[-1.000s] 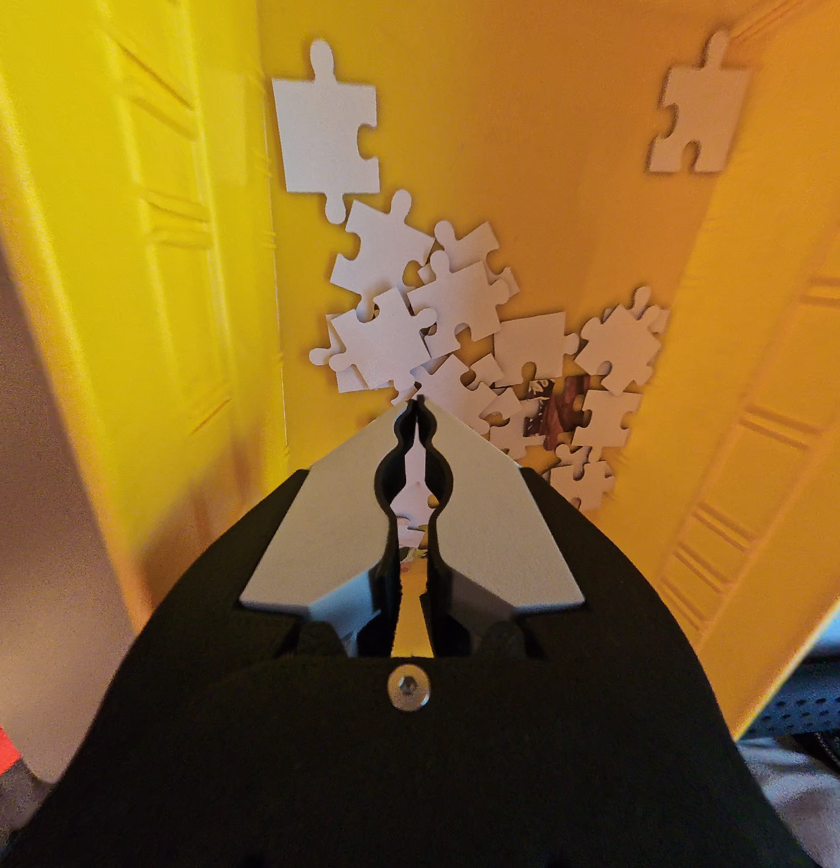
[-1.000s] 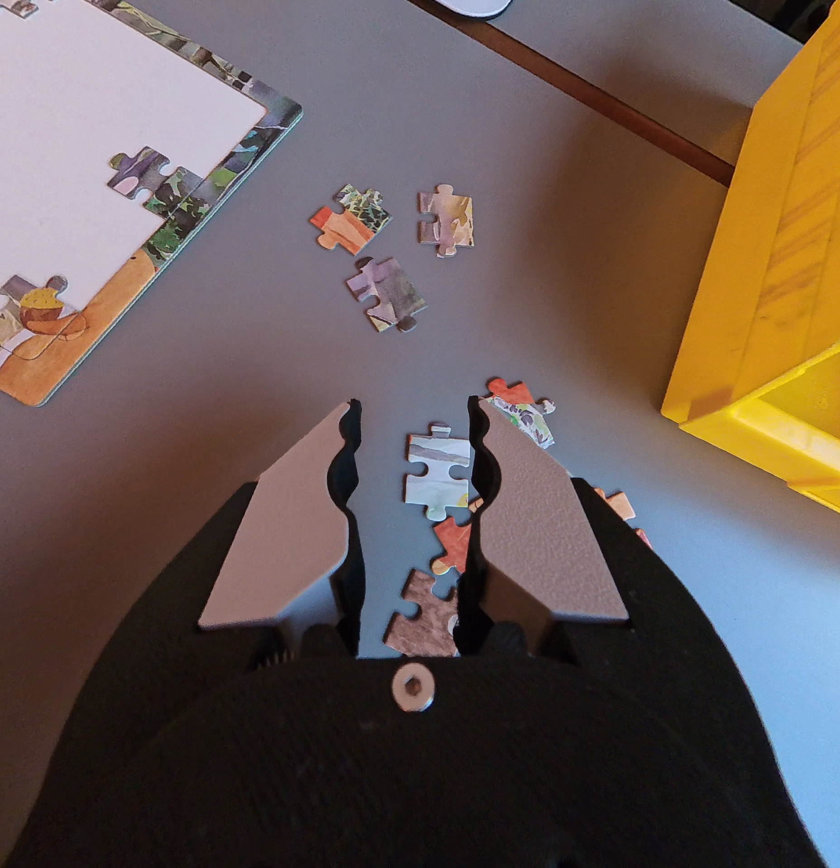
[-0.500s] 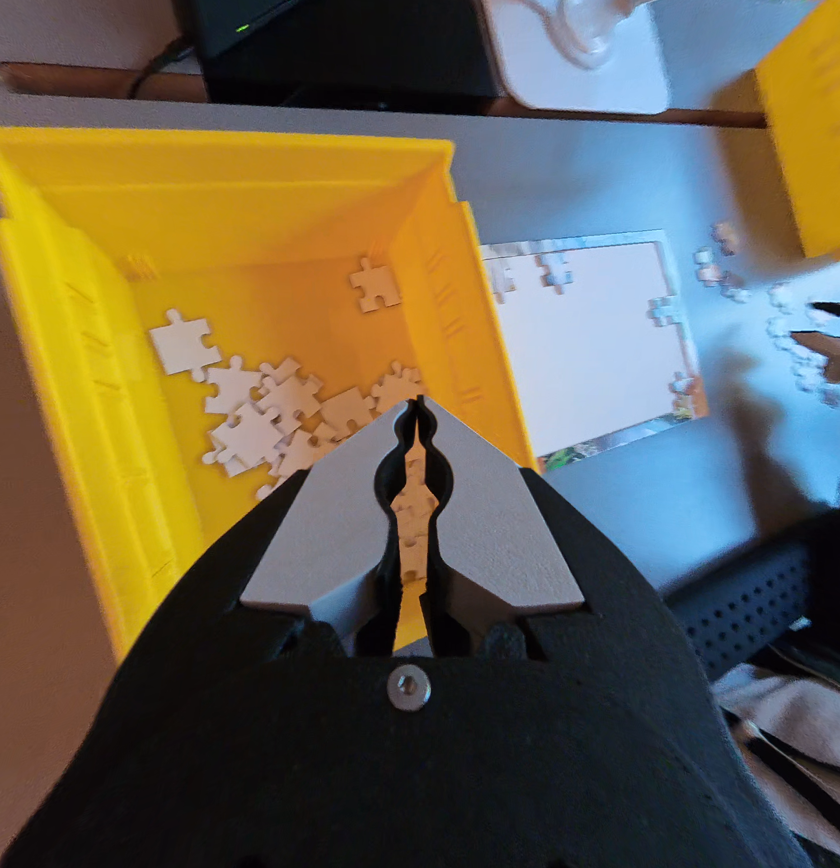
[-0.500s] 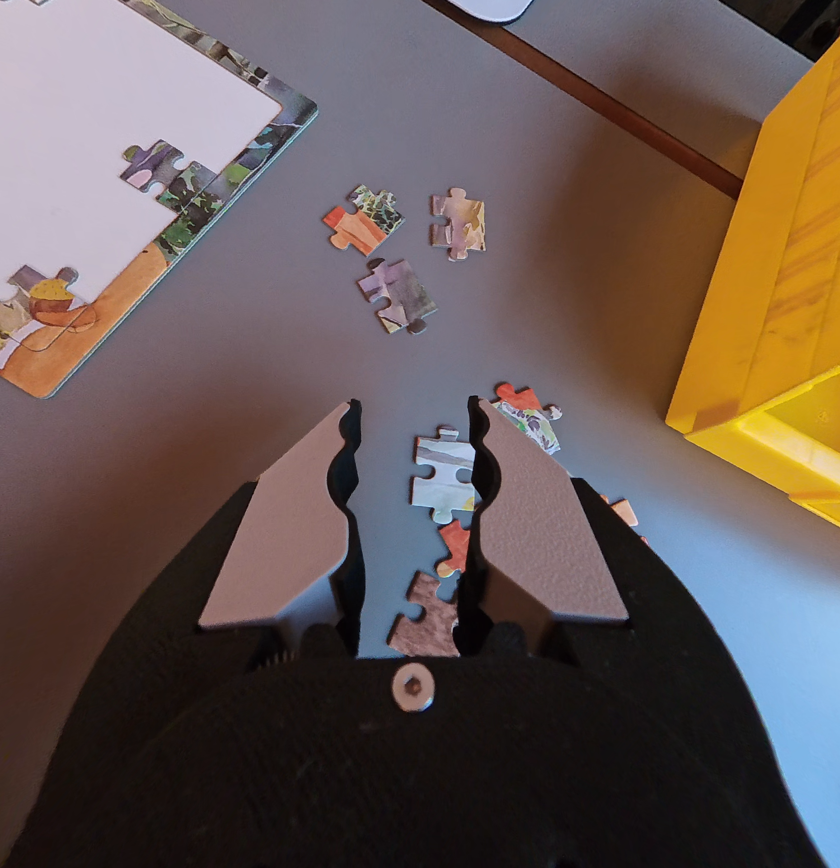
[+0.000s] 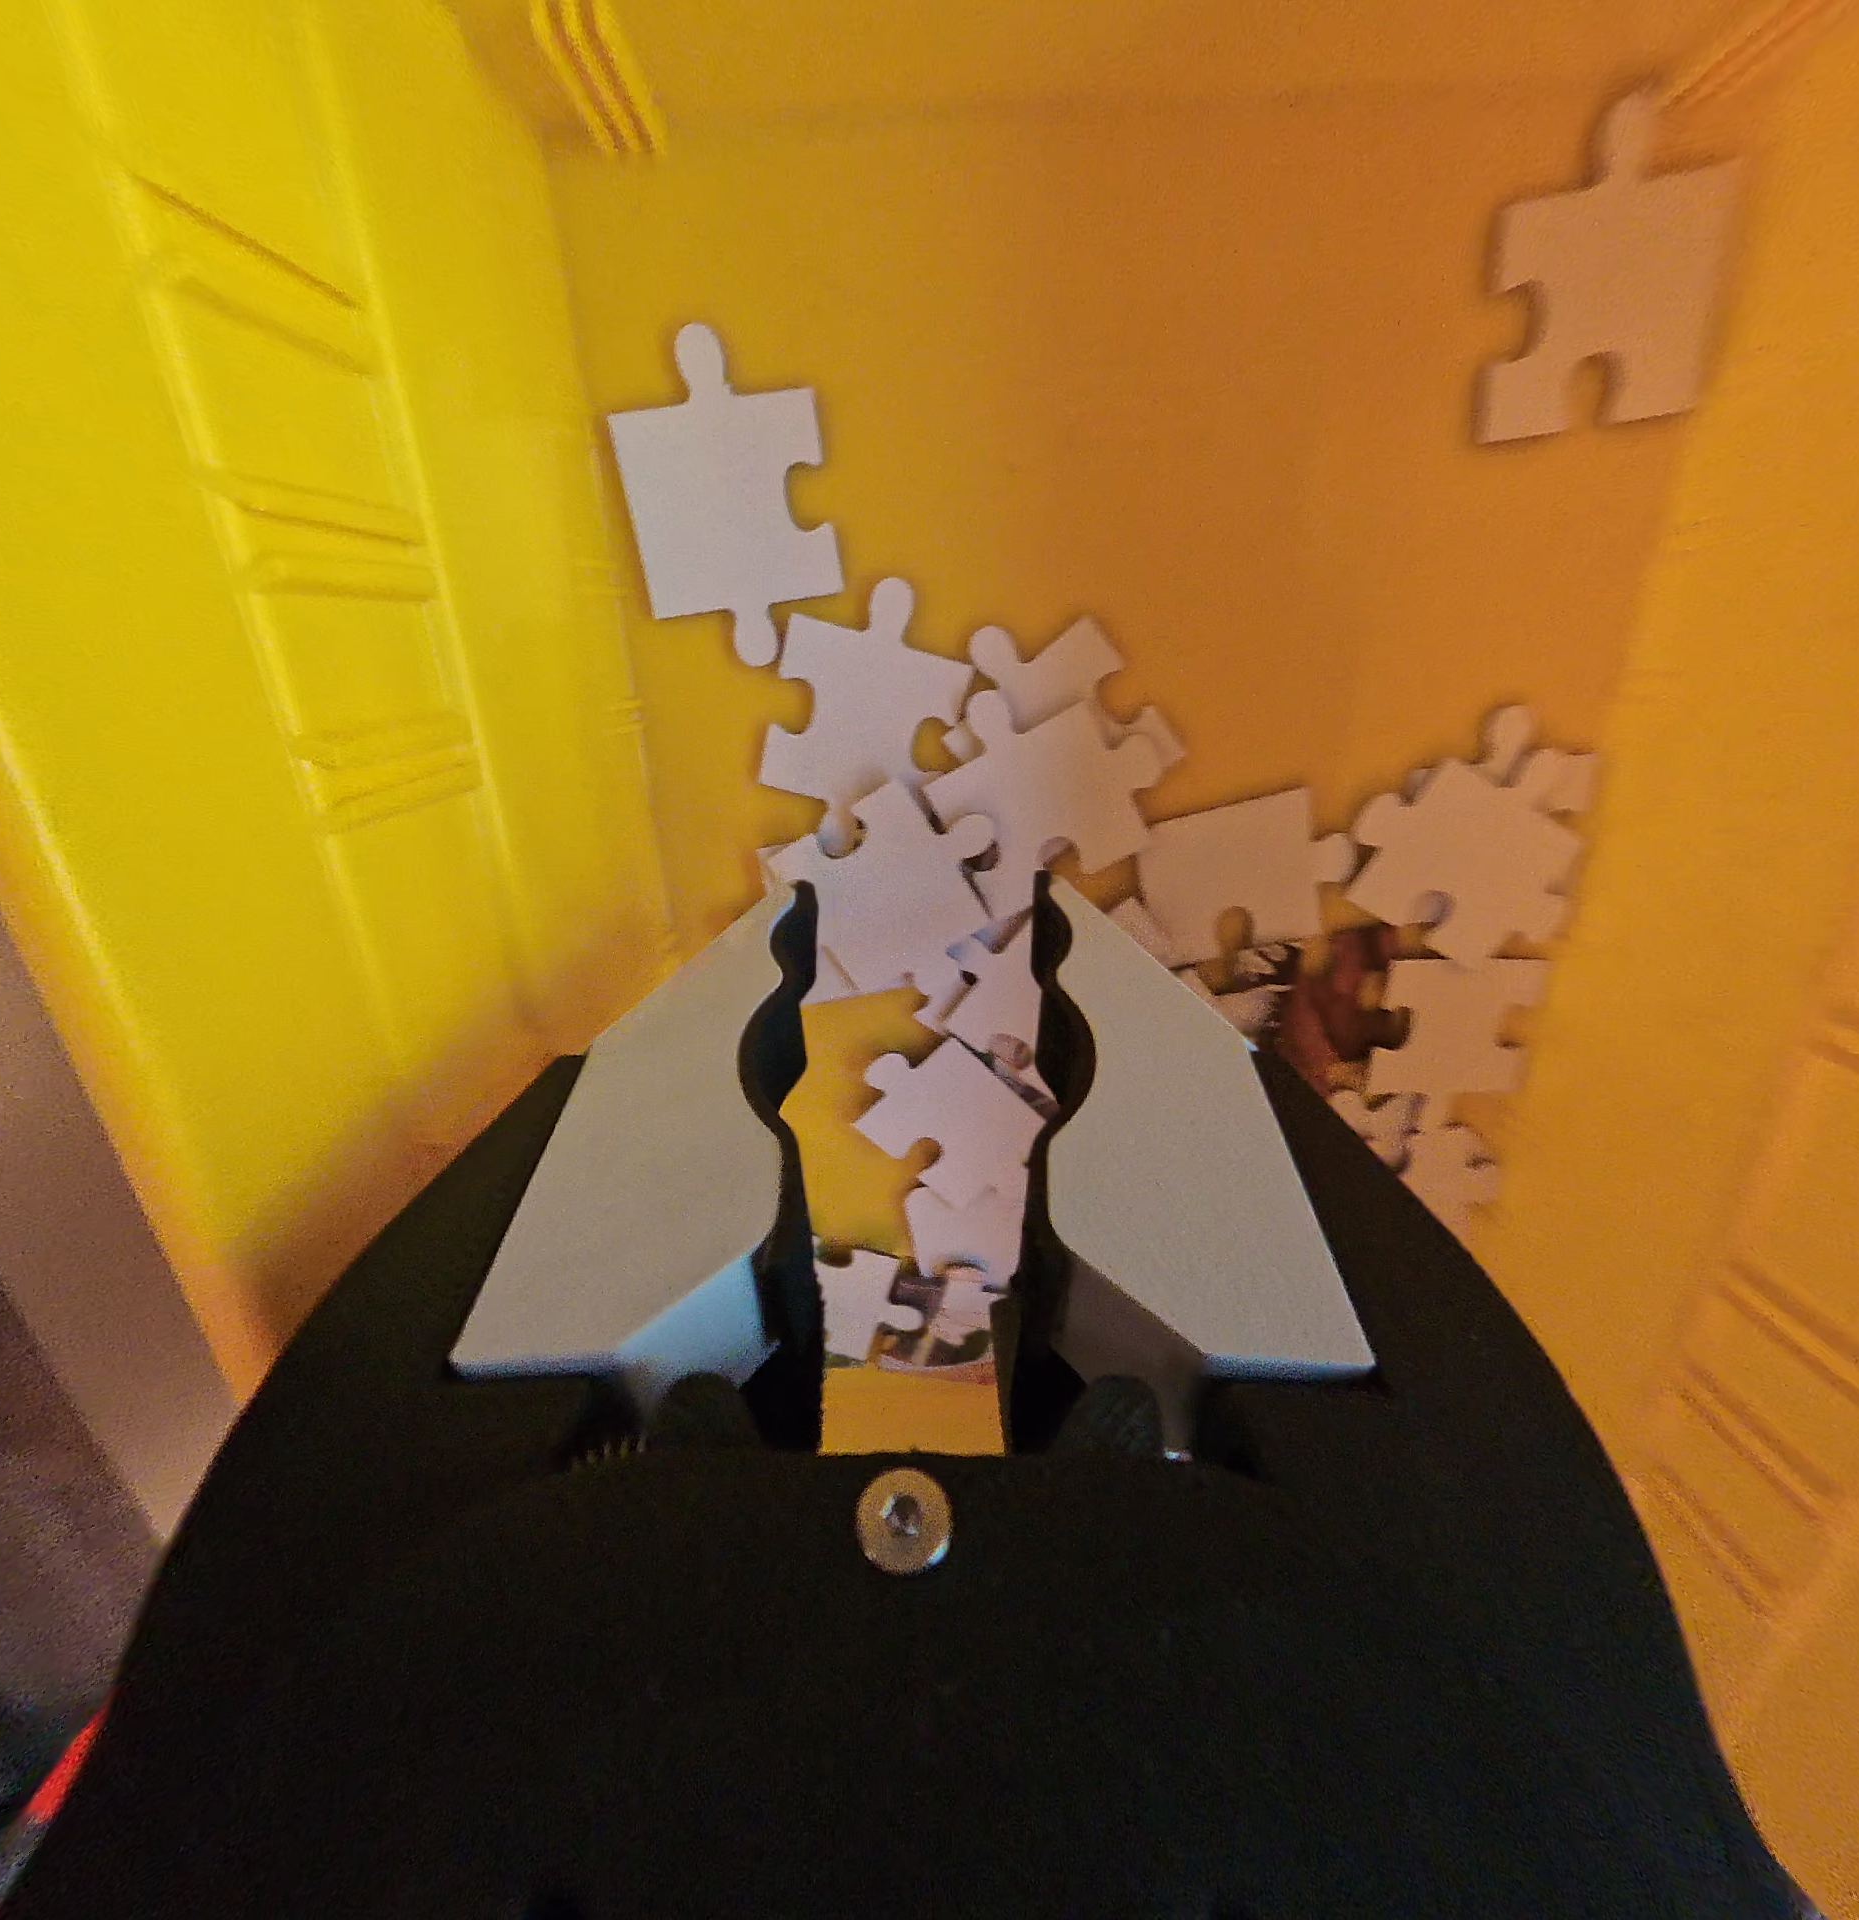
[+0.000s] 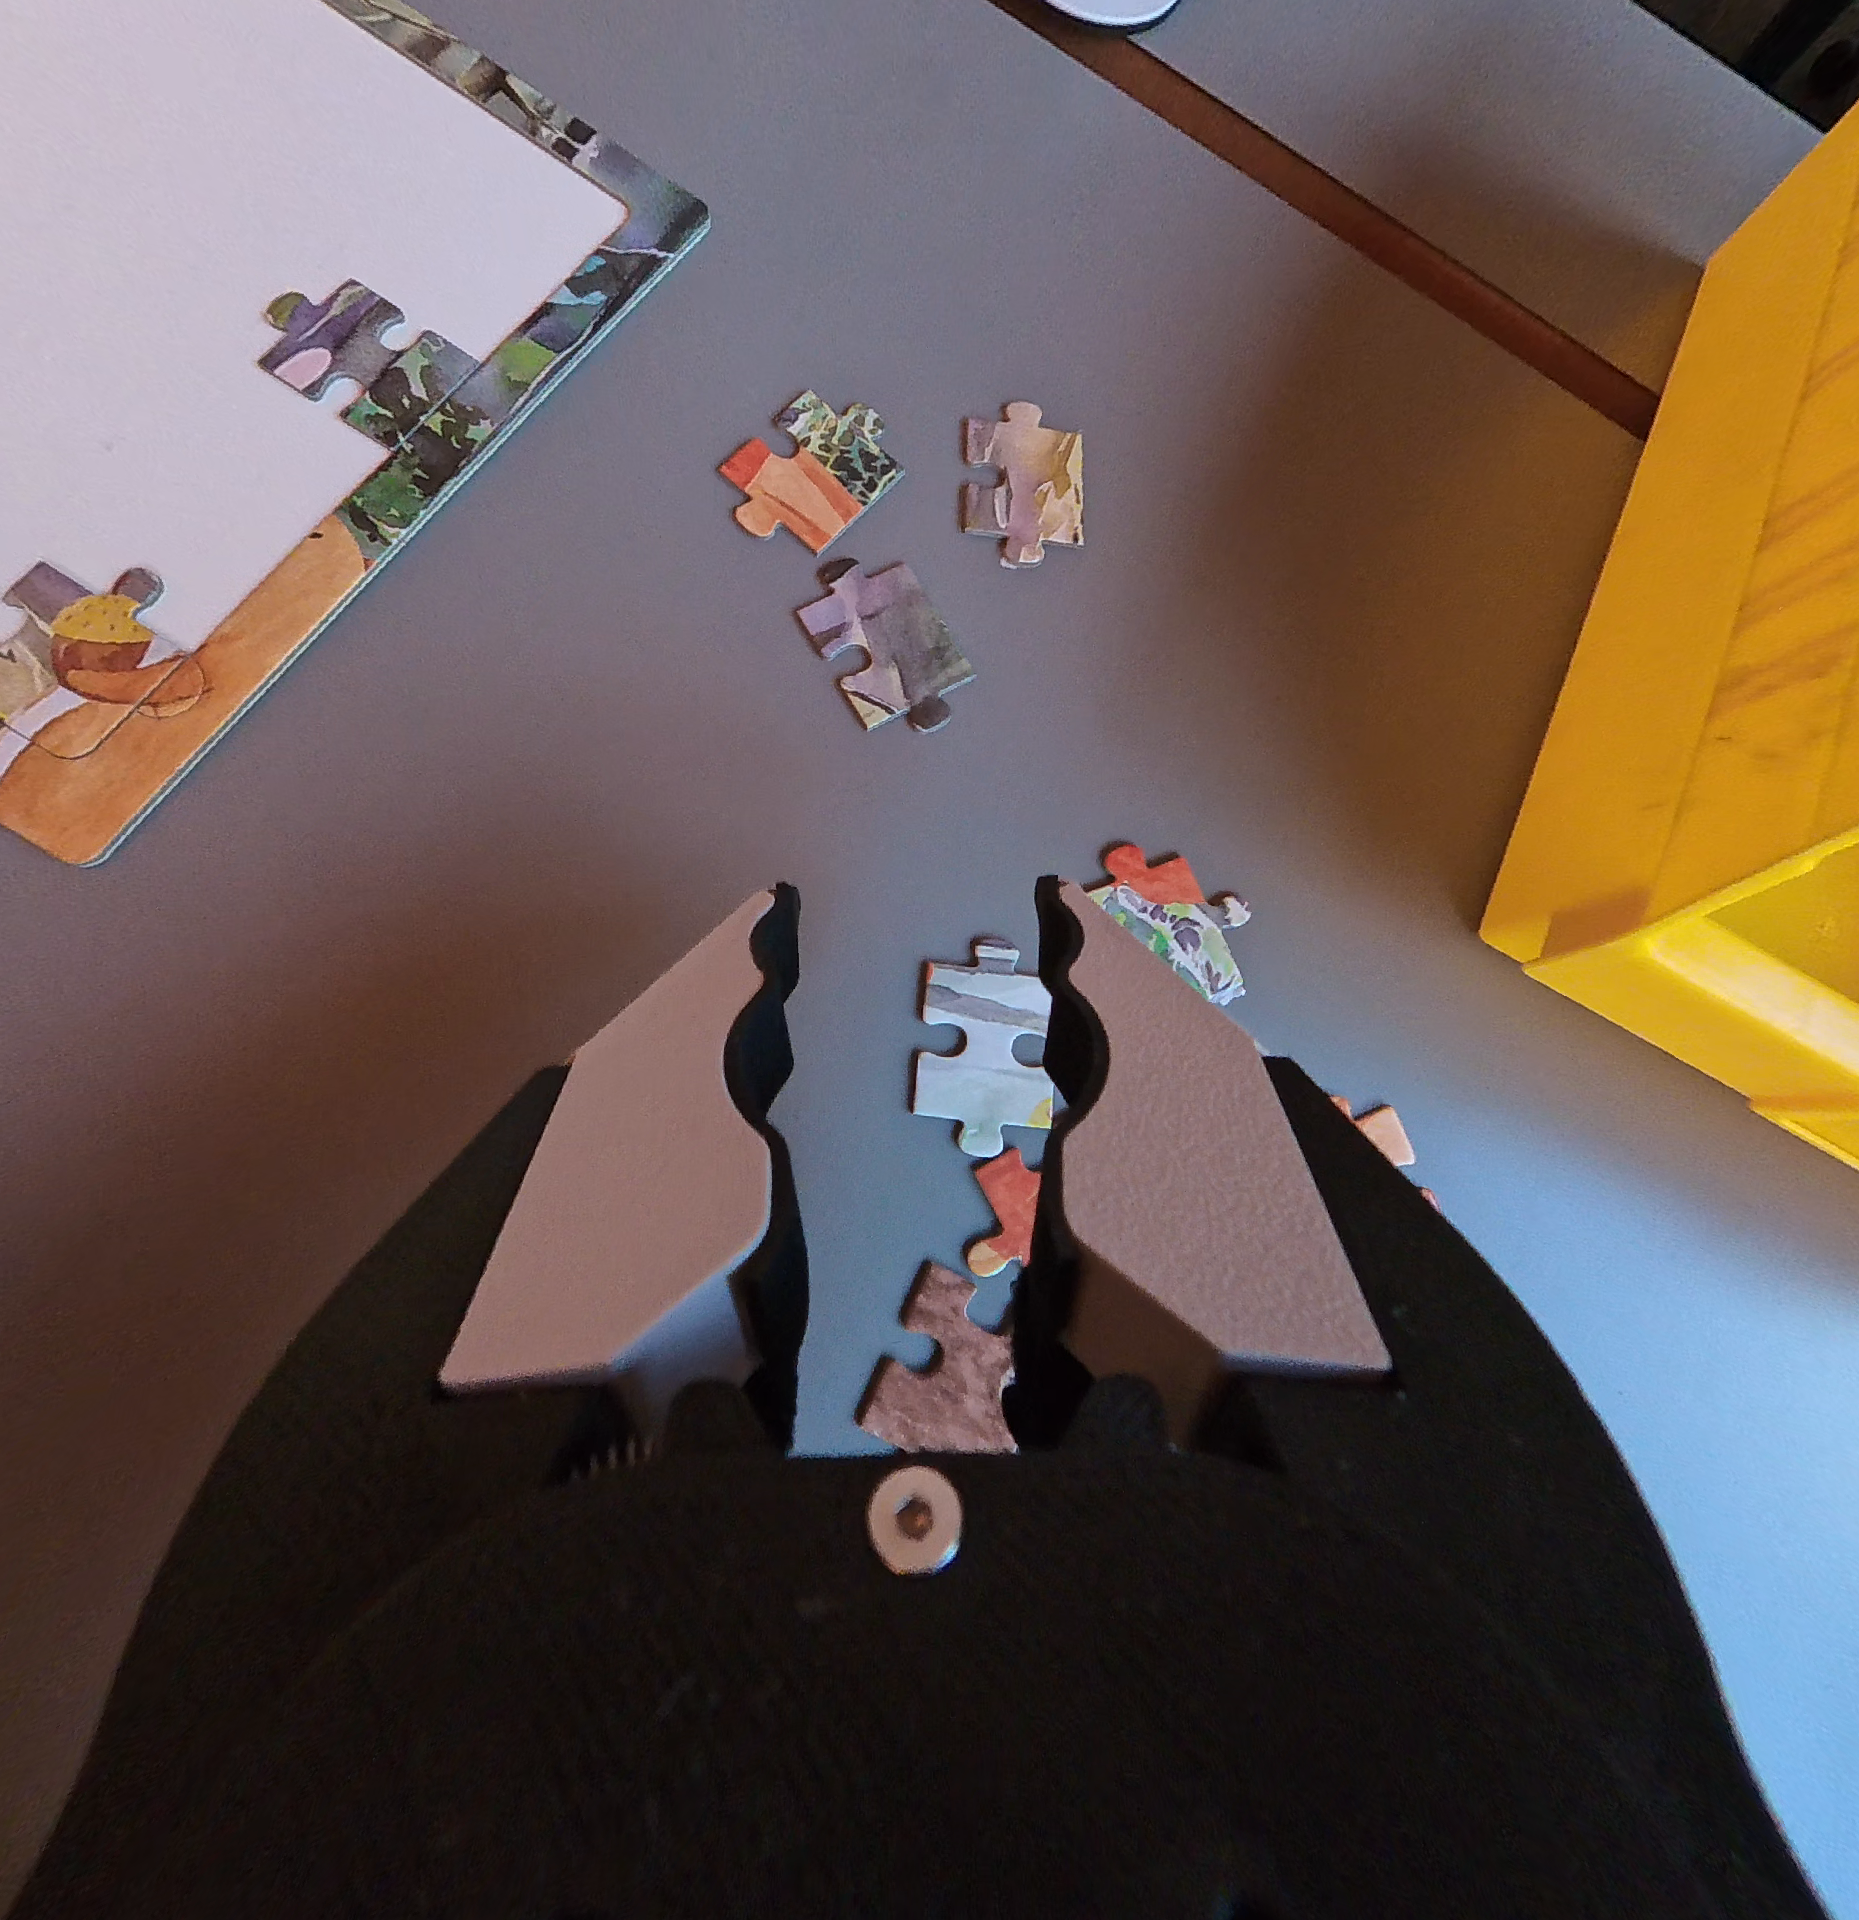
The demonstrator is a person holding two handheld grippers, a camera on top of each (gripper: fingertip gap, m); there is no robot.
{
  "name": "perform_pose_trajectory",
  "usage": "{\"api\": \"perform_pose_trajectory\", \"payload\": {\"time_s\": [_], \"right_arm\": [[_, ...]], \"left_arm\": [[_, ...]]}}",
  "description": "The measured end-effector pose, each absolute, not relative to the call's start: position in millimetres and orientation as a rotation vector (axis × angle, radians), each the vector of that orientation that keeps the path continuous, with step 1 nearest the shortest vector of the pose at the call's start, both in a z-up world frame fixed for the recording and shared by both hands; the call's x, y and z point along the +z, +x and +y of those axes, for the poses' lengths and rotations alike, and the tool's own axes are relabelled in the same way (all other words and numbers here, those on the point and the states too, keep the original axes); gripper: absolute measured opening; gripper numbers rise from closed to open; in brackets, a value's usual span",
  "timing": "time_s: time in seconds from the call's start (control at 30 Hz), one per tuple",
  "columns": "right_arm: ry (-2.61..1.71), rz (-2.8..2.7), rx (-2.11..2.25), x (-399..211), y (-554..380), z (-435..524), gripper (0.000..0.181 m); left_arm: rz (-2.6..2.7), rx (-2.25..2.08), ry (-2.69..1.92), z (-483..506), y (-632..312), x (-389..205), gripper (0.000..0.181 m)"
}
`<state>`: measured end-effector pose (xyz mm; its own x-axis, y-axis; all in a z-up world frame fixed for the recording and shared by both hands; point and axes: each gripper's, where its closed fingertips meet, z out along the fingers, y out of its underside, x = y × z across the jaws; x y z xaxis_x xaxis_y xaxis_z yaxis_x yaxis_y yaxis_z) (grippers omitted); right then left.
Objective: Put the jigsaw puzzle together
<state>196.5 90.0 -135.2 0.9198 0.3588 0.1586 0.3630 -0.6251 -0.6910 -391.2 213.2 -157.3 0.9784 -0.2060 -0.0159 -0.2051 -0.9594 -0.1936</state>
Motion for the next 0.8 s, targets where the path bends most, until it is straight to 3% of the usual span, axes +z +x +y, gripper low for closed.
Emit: {"api": "perform_pose_trajectory", "payload": {"time_s": [0.6, 0.8], "right_arm": [[-2.324, -0.567, -0.025, -142.0, 192.8, 87.3, 0.046], [-2.329, -0.574, -0.027, -143.2, 192.4, 87.0, 0.046]], "left_arm": [[0.247, -0.073, -2.941, 208.9, -402.2, -161.1, 0.034], [0.274, -0.064, -2.928, 209.8, -400.1, -158.1, 0.008]]}}
